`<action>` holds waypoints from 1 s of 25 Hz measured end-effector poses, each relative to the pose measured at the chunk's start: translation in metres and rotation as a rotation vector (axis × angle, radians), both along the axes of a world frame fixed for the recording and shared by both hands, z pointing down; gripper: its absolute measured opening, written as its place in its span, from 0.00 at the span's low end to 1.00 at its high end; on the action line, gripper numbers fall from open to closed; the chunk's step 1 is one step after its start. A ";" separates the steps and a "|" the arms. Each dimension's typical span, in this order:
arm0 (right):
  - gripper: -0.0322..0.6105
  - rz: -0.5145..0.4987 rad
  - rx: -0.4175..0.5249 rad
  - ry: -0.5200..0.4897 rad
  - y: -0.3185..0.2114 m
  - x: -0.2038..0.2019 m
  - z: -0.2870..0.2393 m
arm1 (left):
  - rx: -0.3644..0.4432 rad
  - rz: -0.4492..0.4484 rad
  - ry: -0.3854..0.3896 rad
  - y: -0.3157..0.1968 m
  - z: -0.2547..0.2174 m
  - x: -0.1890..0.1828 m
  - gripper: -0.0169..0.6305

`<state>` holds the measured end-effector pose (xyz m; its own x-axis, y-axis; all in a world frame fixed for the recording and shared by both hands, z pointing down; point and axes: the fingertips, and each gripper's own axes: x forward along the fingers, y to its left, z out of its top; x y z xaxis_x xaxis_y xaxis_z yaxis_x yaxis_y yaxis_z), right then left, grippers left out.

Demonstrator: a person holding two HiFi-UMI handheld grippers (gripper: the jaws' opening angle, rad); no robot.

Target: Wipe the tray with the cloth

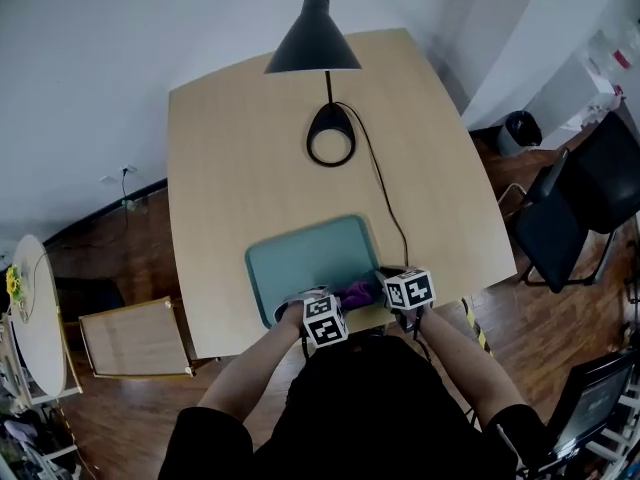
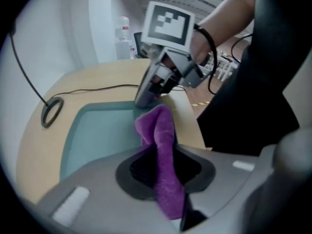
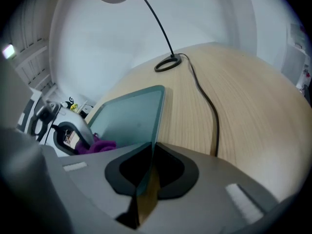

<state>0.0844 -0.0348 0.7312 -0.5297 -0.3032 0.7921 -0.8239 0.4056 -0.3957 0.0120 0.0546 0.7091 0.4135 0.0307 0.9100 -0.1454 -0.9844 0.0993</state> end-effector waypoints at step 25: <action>0.09 0.015 0.033 0.015 -0.001 -0.002 -0.001 | 0.244 -0.238 -0.167 -0.192 -0.008 -0.077 0.18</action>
